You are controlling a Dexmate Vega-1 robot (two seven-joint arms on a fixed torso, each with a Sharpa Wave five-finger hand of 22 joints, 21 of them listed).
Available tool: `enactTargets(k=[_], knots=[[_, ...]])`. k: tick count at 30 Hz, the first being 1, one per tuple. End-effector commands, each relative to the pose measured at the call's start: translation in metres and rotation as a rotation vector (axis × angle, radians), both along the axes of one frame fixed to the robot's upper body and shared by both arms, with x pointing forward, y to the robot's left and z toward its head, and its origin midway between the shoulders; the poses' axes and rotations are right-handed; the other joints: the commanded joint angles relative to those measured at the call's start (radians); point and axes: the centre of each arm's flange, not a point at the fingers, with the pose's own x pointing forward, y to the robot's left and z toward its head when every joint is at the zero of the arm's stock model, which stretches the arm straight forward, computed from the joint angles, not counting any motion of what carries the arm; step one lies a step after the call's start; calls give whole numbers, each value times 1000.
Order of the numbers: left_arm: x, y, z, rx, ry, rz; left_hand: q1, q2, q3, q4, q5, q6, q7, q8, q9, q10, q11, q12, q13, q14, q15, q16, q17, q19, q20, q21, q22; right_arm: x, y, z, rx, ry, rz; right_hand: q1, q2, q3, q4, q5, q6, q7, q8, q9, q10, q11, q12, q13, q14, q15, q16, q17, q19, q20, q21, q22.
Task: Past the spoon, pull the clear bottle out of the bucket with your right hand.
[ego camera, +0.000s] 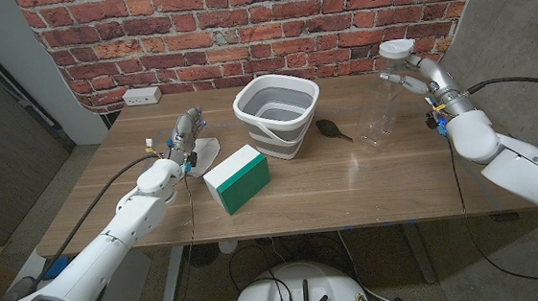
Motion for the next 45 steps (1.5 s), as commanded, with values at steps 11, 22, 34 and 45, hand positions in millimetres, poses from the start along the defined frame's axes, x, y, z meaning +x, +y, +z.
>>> enactTargets(k=[11, 22, 34, 45], knots=[[-2, 1, 3, 1, -2, 4, -7, 60, 6, -1, -3, 11, 1, 2, 3, 4, -1, 3, 5, 6, -3, -3, 3, 9, -26, 1, 2, 12, 5, -25, 14, 30, 18, 5, 5, -5, -2, 6, -11, -9, 0, 1, -27, -1, -10, 1, 5, -123, -4, 3, 19, -4, 6, 5], [-2, 0, -2, -3, 8, 3, -7, 61, 7, -1, -3, 11, 0, 2, 3, 7, 2, 4, 5, 5, -2, -3, 3, 8, -25, 0, 2, 12, 5, -32, 21, 37, 33, 8, 3, -7, -3, 7, -32, -11, -6, 1, -49, 4, -17, 0, 0, -117, -7, 4, 25, -7, 7, 5], [-3, -1, -4, -8, 13, 5, -8, 61, 8, 1, -3, 11, -1, 2, 4, 8, 4, 5, 5, 6, -2, -3, 3, 9, -25, 1, 2, 8, 2, -37, 21, 55, 80, -6, -42, -32, -3, 12, -134, 22, -46, -2, -173, 61, -36, -9, -63, -64, -46, 3, -6, 26, -2, 6], [-3, -3, -6, -9, 14, -2, -9, 62, 8, 2, -3, 11, 0, 2, 4, 8, 3, 4, 5, 6, -3, -2, 3, 8, -24, 0, 2, 6, -4, -33, 34, 80, 143, -72, -67, -65, 21, 23, -267, 75, -132, -10, -348, 114, -38, -30, -168, 26, -103, 8, -87, 76, -10, 6]])
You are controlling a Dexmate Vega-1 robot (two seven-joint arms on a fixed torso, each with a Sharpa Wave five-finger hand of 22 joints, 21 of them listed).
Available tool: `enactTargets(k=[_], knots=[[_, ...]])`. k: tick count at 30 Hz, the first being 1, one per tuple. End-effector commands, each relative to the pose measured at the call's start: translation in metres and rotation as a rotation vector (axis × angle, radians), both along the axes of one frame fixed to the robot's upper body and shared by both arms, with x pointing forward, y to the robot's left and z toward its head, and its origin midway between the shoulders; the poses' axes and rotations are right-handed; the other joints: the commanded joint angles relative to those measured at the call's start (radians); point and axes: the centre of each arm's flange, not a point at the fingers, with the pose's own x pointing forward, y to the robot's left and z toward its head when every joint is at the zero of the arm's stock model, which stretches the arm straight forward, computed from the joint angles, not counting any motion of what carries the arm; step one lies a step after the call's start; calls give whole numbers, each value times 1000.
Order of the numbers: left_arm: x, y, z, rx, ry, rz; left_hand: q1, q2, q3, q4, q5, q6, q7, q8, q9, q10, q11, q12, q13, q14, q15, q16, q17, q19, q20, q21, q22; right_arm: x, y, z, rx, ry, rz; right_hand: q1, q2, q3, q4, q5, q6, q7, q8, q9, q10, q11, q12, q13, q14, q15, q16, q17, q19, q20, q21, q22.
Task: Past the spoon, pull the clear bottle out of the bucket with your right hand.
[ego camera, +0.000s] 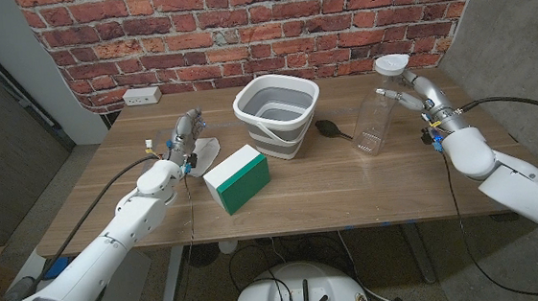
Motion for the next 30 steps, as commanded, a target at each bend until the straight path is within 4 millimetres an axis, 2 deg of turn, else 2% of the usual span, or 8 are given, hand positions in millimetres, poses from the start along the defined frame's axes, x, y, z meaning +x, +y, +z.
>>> enactTargets(k=[1, 9, 10, 12, 14, 20, 30], knots=[[-1, -2, -3, -4, 5, -5, -9, 62, 8, 2, -3, 11, 0, 2, 4, 3, -3, 4, 5, 6, -3, -2, 3, 8, -24, 0, 2, -2, -7, 2, 13, 24, 58, -29, 2, -11, 6, 9, -44, 16, -32, -1, -55, 18, 2, -6, -33, 29, -16, 4, -29, 11, -3, 1], [-1, -4, -6, -6, 11, -5, -9, 63, 9, 3, -3, 12, 0, 2, 4, 3, -2, 4, 5, 7, -3, -2, 3, 8, -24, 0, 2, -2, -12, 3, 20, 44, 128, -77, -11, -33, 17, 15, -104, 44, -96, -7, -160, 78, 4, -26, -107, 87, -54, 7, -76, 36, -2, 1], [-1, -4, -5, -5, 10, -4, -9, 63, 9, 3, -3, 12, 1, 2, 4, 4, -2, 4, 5, 7, -3, -2, 3, 8, -24, 0, 2, -2, -13, 3, 23, 45, 140, -81, -11, -35, 18, 16, -109, 43, -100, -7, -167, 80, 4, -27, -113, 89, -57, 7, -81, 38, -3, 1], [0, -4, -4, -2, 9, -4, -9, 63, 9, 3, -3, 12, -1, 2, 4, 4, -2, 4, 5, 7, -2, -2, 3, 8, -24, 0, 2, -1, -16, 1, 43, 38, 173, -103, -17, -45, 26, 18, -122, 52, -117, -9, -191, 100, 5, -34, -131, 112, -67, 7, -95, 40, -2, 2], [0, -4, -1, 2, 4, -8, -9, 63, 9, 3, -3, 12, 0, 2, 4, 4, -2, 4, 5, 6, -3, -2, 3, 8, -24, 0, 2, 0, -19, 0, 67, 27, 200, -121, -23, -54, 32, 19, -127, 59, -128, -10, -203, 115, 7, -39, -141, 119, -73, 8, -103, 39, -2, 2], [1, -4, 4, 11, 1, -8, -9, 63, 9, 3, -3, 13, 0, 3, 4, 3, -1, 4, 5, 6, -3, -2, 3, 8, -25, 0, 2, -1, -27, -3, 121, -1, 273, -154, -29, -69, 45, 22, -127, 76, -140, -12, -216, 118, 10, -46, -149, 126, -78, 10, -107, 38, 1, 2], [1, -5, 5, 9, -3, -6, -8, 63, 10, 3, -3, 12, 0, 2, 4, 4, -1, 4, 5, 6, -2, -3, 3, 8, -25, 0, 2, -4, -36, -5, 177, -21, 299, -182, -30, -81, 57, 25, -126, 78, -149, -13, -222, 130, 13, -53, -149, 126, -79, 12, -100, 32, 6, 2]])
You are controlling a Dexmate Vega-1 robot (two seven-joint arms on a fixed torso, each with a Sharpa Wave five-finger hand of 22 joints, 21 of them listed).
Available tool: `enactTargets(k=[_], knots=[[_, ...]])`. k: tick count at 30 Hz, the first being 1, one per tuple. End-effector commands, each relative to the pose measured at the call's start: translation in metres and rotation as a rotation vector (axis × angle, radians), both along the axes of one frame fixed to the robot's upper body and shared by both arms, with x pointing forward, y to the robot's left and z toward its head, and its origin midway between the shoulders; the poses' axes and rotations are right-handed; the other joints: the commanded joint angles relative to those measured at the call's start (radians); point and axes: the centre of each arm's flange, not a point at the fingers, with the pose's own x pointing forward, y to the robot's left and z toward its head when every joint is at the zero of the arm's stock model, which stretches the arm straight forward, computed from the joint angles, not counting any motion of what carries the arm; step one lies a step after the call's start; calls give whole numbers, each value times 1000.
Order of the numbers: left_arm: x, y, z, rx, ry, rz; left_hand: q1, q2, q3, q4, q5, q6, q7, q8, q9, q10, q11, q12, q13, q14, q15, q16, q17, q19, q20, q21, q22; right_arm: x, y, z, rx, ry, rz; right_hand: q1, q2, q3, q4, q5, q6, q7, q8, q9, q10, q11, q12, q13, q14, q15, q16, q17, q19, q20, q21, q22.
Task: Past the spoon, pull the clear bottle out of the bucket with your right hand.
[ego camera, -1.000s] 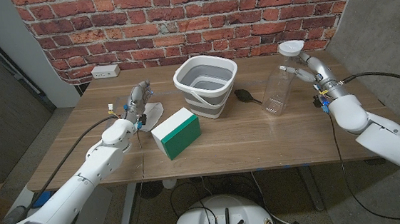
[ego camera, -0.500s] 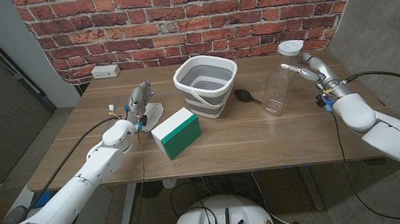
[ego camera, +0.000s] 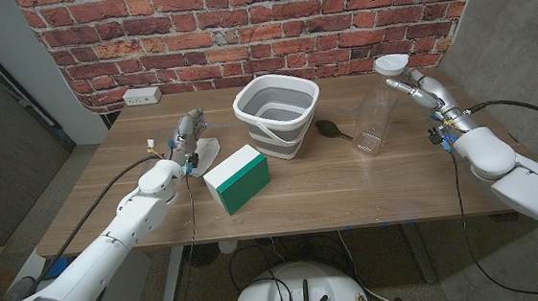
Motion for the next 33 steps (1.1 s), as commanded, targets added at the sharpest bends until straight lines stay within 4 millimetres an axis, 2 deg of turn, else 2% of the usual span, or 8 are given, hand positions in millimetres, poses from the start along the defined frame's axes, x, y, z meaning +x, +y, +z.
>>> enactTargets(k=[1, 6, 14, 23, 33], knots=[[1, 0, 3, 7, -5, -1, -8, 63, 6, -1, -3, 12, 0, 2, 4, 5, -1, 4, 5, 6, -3, -3, 3, 8, -25, 0, 2, 0, -21, -6, 99, -20, 53, -13, -2, -6, 7, 11, 3, 12, -7, 1, -5, 6, 8, -2, -5, 2, -2, 3, 3, -8, 7, 2], [2, -2, 5, 8, -16, -10, -8, 63, 6, -1, -3, 13, 0, 2, 4, 5, -1, 4, 5, 6, -3, -3, 3, 8, -25, 0, 2, 2, -29, -6, 135, -20, 70, -25, -1, -10, 12, 12, 8, 14, -9, 0, -3, 6, 11, -5, -2, 2, -1, 4, 12, -12, 10, 2], [11, -3, 7, 9, -22, -30, -8, 64, 7, -1, -3, 14, -1, 3, 4, 4, 0, 4, 5, 5, -3, -3, 3, 8, -25, 0, 2, 11, -39, -3, 207, -20, 99, -68, 7, -24, 34, 17, 32, 20, -14, -2, 13, -8, 20, -17, 10, -7, 1, 5, 39, -31, 18, 2], [14, -1, 6, 2, -36, -25, -7, 64, 7, -2, -3, 15, -1, 3, 4, 5, -1, 4, 5, 5, -3, -3, 2, 9, -25, 1, 2, 29, -51, -5, 280, 8, 144, -98, 24, -29, 52, 22, 50, 23, -18, -3, 22, -3, 24, -25, 19, -12, 3, 6, 52, -39, 20, 2], [10, 1, 9, -6, -55, -20, -6, 63, 8, -3, -3, 19, -2, 4, 4, 9, -4, 5, 6, 3, -2, -4, 2, 10, -25, 1, 2, 46, -52, -8, 332, 60, 169, -129, 48, -32, 72, 28, 57, 26, -26, -3, 25, 4, 25, -34, 26, -11, 3, 8, 68, -47, 22, 2]])
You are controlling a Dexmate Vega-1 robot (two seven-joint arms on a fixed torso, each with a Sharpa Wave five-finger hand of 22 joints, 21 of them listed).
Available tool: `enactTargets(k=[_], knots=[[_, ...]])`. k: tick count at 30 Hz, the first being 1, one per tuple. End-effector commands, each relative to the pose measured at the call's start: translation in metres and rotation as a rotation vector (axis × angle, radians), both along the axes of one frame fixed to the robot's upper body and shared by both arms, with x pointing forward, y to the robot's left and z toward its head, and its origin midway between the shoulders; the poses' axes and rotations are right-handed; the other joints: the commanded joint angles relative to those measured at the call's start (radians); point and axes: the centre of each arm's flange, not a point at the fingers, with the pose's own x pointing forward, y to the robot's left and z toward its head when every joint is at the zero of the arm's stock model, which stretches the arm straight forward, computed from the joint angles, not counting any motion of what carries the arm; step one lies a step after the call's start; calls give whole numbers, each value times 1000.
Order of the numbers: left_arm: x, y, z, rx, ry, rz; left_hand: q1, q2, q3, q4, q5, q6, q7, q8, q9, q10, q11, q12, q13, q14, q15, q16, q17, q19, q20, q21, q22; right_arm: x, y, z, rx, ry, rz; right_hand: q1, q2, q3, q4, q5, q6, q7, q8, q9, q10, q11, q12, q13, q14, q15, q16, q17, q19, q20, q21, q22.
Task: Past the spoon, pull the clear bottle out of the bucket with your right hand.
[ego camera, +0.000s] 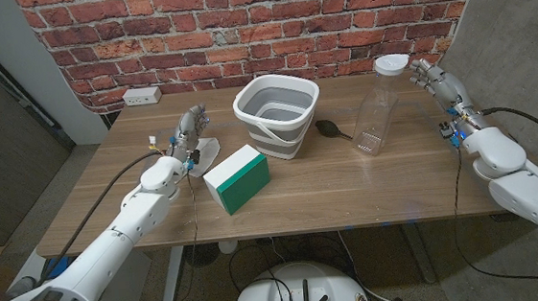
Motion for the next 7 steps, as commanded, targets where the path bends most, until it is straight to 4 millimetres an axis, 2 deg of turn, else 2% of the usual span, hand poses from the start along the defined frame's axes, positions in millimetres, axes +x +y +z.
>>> enactTargets(k=[1, 7], knots=[[0, 4, 2, -12, -17, 3, -6, 63, 8, -3, -3, 11, -1, 4, 4, 9, -4, 5, 6, 3, -3, -4, 2, 10, -26, 1, 2, 21, -4, -5, 70, 52, 52, -20, 15, 3, 13, 7, 11, 2, -6, 1, 8, 1, 3, -3, 5, 4, 4, 3, 14, -4, 9, 2], [4, 5, -2, -19, -12, -4, -6, 64, 9, -3, -3, 13, 0, 4, 4, 10, -4, 5, 6, 4, -3, -3, 2, 10, -26, 1, 2, 30, -3, -9, 102, 92, 68, -36, 29, 1, 24, 10, 14, -2, -11, 0, 7, 5, 2, -8, 6, 3, 3, 4, 18, -6, 8, 2]])
